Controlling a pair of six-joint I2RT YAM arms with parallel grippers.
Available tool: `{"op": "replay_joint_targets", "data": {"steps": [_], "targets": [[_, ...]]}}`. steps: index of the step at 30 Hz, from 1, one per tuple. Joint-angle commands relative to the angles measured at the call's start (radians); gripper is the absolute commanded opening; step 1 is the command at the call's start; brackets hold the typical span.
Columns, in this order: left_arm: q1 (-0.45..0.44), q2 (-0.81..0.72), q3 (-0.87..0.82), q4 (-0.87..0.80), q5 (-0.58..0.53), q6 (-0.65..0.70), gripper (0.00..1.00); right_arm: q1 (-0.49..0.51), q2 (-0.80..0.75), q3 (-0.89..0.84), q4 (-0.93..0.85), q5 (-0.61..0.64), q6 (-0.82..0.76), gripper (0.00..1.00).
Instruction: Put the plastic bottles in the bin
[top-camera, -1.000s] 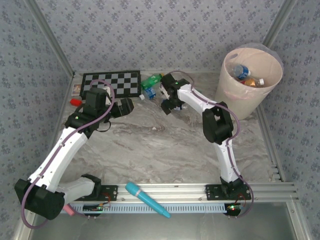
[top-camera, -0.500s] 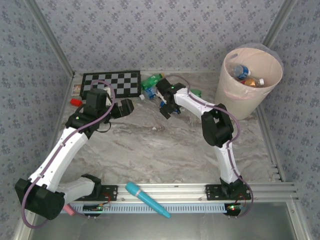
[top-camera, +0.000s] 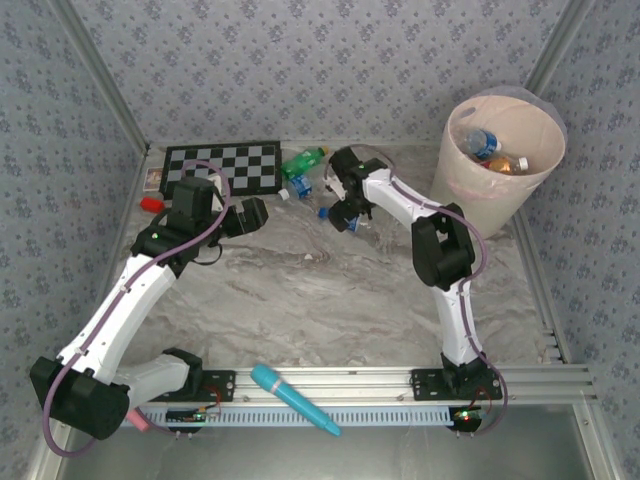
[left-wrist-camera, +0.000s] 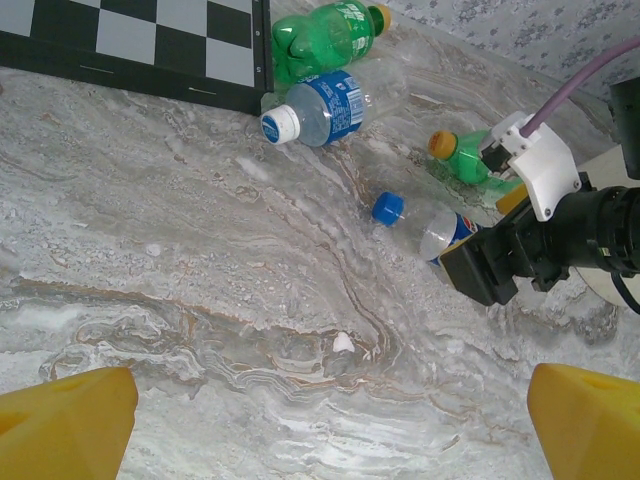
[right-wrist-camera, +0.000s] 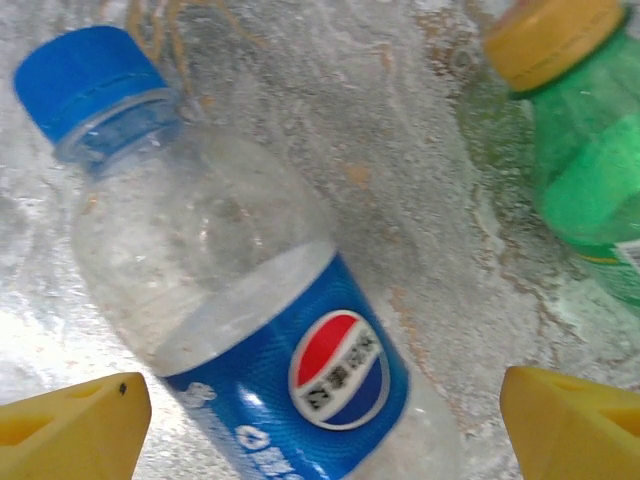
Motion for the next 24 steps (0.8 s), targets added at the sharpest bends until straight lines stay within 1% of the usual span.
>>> {"op": "replay_joint_targets", "data": {"steps": [1, 6, 12, 14, 16, 18, 20, 23, 24], "targets": [[0.008, -0.001, 0.034, -0.008, 0.009, 0.014, 1.0, 0.026, 0.04, -0.013, -0.012, -0.067, -0.027, 0.89], [0.012, 0.001, 0.037, -0.008, 0.015, 0.012, 1.0, 0.038, 0.073, -0.017, -0.011, -0.078, -0.019, 0.84], [0.013, -0.005, 0.044, -0.016, 0.021, 0.017, 1.0, 0.058, 0.1, -0.007, -0.003, -0.06, -0.017, 0.84], [0.012, -0.008, 0.048, -0.019, 0.026, 0.022, 1.0, 0.067, 0.107, 0.002, -0.008, -0.052, -0.012, 0.81], [0.012, -0.012, 0.052, -0.02, 0.038, 0.032, 1.0, 0.071, 0.105, 0.009, -0.01, -0.049, -0.008, 0.8], [0.012, -0.018, 0.049, -0.019, 0.059, 0.048, 1.0, 0.074, 0.093, 0.007, -0.01, -0.049, -0.001, 0.76], [0.012, -0.028, 0.044, -0.007, 0.085, 0.062, 1.0, 0.074, 0.077, 0.007, -0.022, -0.072, 0.009, 0.69], [0.012, -0.047, 0.033, 0.017, 0.12, 0.071, 1.0, 0.068, 0.043, 0.002, -0.028, -0.096, 0.025, 0.66], [0.012, -0.052, 0.031, 0.024, 0.127, 0.072, 1.0, 0.063, 0.026, 0.002, -0.031, -0.113, 0.031, 0.64]]}}
